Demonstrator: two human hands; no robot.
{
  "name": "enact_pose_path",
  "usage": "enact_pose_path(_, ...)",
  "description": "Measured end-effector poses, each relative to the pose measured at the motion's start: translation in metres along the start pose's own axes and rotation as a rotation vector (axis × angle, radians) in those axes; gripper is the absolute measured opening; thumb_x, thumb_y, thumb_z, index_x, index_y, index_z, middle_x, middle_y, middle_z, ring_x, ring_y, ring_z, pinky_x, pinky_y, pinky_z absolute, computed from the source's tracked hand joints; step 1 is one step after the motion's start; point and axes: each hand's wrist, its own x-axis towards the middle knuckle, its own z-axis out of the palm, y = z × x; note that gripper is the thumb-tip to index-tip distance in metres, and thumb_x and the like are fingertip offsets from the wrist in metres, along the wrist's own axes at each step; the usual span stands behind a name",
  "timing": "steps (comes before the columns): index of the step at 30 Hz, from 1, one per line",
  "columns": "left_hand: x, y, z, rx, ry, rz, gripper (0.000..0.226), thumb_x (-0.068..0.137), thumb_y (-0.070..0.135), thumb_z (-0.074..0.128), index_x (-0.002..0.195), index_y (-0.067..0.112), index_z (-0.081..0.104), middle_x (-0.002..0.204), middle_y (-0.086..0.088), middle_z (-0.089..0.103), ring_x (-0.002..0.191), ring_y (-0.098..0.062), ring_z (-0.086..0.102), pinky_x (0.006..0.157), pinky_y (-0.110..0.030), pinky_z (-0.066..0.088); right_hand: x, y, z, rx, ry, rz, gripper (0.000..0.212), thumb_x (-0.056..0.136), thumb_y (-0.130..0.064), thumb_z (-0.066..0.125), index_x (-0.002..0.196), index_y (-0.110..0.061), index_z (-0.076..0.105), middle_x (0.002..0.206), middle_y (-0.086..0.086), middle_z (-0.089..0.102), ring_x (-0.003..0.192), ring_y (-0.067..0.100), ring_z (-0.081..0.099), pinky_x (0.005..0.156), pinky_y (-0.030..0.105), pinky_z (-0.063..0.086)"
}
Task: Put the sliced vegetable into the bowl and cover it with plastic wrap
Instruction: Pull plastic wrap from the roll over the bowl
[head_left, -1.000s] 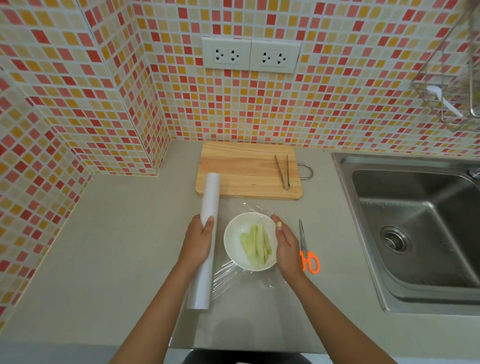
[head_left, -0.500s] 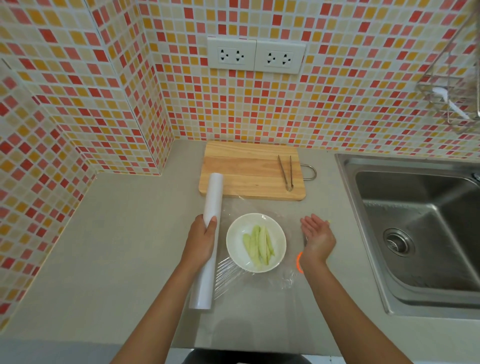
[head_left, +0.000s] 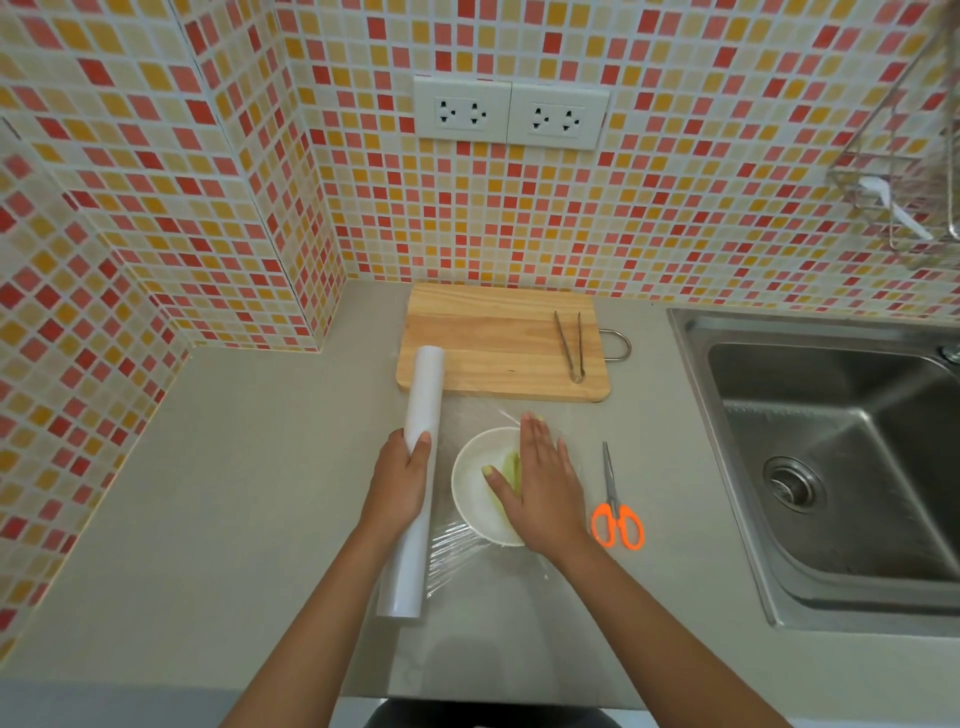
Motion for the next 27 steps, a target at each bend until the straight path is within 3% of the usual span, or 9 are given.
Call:
enact_pose_path(6, 0.004, -0.003, -0.001, 0.005, -0.004, 0.003, 0.030, 0.101, 0.036, 0.039, 0.093, 0.010, 0.052, 0.079, 0.002, 0.053, 0.069, -0.007, 0.051, 0.058, -0.023, 0.036, 0.003, -0.001, -0.001, 0.144, 0.035, 0.054, 0.061, 0.101, -0.042, 0.027, 0.153, -0.013, 0.013, 0.161, 0.000, 0.015, 0.149, 0.010, 0.007, 0.120, 0.026, 0.000)
enact_pose_path(10, 0.004, -0.004, 0.000, -0.014, -0.013, -0.010, 0.031, 0.100, 0.038, 0.038, 0.093, 0.011, 0.051, 0.080, 0.001, 0.053, 0.069, -0.009, 0.051, 0.058, -0.025, 0.036, 0.001, -0.004, -0.013, 0.655, 0.158, 0.227, 0.043, 0.104, -0.028, 0.030, 0.144, -0.017, 0.041, 0.149, -0.002, 0.043, 0.141, 0.011, 0.033, 0.118, 0.032, 0.024)
enact_pose_path(12, 0.004, -0.005, 0.001, -0.018, -0.013, -0.010, 0.031, 0.100, 0.038, 0.038, 0.091, 0.011, 0.050, 0.079, 0.001, 0.052, 0.068, -0.010, 0.050, 0.059, -0.026, 0.036, 0.001, -0.006, -0.018, 0.883, 0.199, 0.321, 0.040, 0.104, -0.026, 0.030, 0.138, -0.016, 0.049, 0.143, -0.002, 0.051, 0.135, 0.010, 0.041, 0.115, 0.029, 0.029)
enact_pose_path(15, 0.006, -0.006, 0.001, -0.031, -0.023, -0.021, 0.033, 0.100, 0.038, 0.038, 0.093, 0.009, 0.051, 0.079, 0.001, 0.051, 0.068, -0.014, 0.049, 0.059, -0.028, 0.037, 0.002, -0.006, -0.024, 1.157, 0.258, 0.436, 0.040, 0.104, -0.023, 0.032, 0.134, -0.009, 0.054, 0.138, 0.003, 0.056, 0.130, 0.011, 0.048, 0.114, 0.030, 0.032)
enact_pose_path(19, 0.005, -0.009, 0.001, -0.051, -0.030, -0.050, 0.033, 0.100, 0.039, 0.039, 0.092, 0.010, 0.050, 0.079, 0.001, 0.050, 0.068, -0.014, 0.048, 0.060, -0.028, 0.037, 0.003, -0.001, -0.026, 1.298, 0.276, 0.513, 0.044, 0.104, -0.027, 0.031, 0.133, -0.003, 0.053, 0.134, 0.009, 0.058, 0.125, 0.014, 0.053, 0.111, 0.029, 0.035)
enact_pose_path(22, 0.005, -0.009, 0.001, -0.057, -0.033, -0.045, 0.033, 0.100, 0.040, 0.039, 0.095, 0.010, 0.051, 0.082, 0.000, 0.052, 0.072, -0.014, 0.050, 0.062, -0.027, 0.038, -0.002, 0.014, -0.031, 1.207, 0.364, 0.549, 0.038, 0.103, -0.028, 0.038, 0.125, -0.006, 0.060, 0.126, 0.007, 0.064, 0.119, 0.013, 0.057, 0.107, 0.027, 0.038)
enact_pose_path(24, 0.005, -0.009, 0.000, -0.063, -0.035, -0.040, 0.033, 0.100, 0.040, 0.038, 0.098, 0.010, 0.052, 0.086, -0.001, 0.054, 0.074, -0.013, 0.052, 0.063, -0.025, 0.039, -0.009, 0.031, -0.037, 0.927, 0.464, 0.526, 0.027, 0.099, -0.022, 0.047, 0.109, -0.006, 0.067, 0.110, 0.011, 0.069, 0.104, 0.019, 0.063, 0.091, 0.023, 0.046)
enact_pose_path(25, 0.005, -0.009, -0.001, -0.063, -0.036, -0.039, 0.033, 0.100, 0.040, 0.038, 0.099, 0.010, 0.052, 0.088, 0.000, 0.055, 0.076, -0.011, 0.052, 0.063, -0.024, 0.039, -0.014, 0.042, -0.040, 0.751, 0.488, 0.518, 0.020, 0.096, -0.018, 0.052, 0.103, -0.006, 0.067, 0.103, 0.010, 0.068, 0.097, 0.024, 0.063, 0.083, 0.027, 0.048)
enact_pose_path(27, 0.005, -0.009, -0.001, -0.062, -0.038, -0.034, 0.031, 0.100, 0.040, 0.038, 0.102, 0.012, 0.052, 0.091, 0.000, 0.056, 0.078, -0.009, 0.053, 0.064, -0.022, 0.039, -0.025, 0.064, -0.045, 0.424, 0.421, 0.565, 0.012, 0.090, -0.015, 0.059, 0.096, -0.008, 0.066, 0.096, 0.006, 0.062, 0.090, 0.027, 0.061, 0.073, 0.032, 0.046)
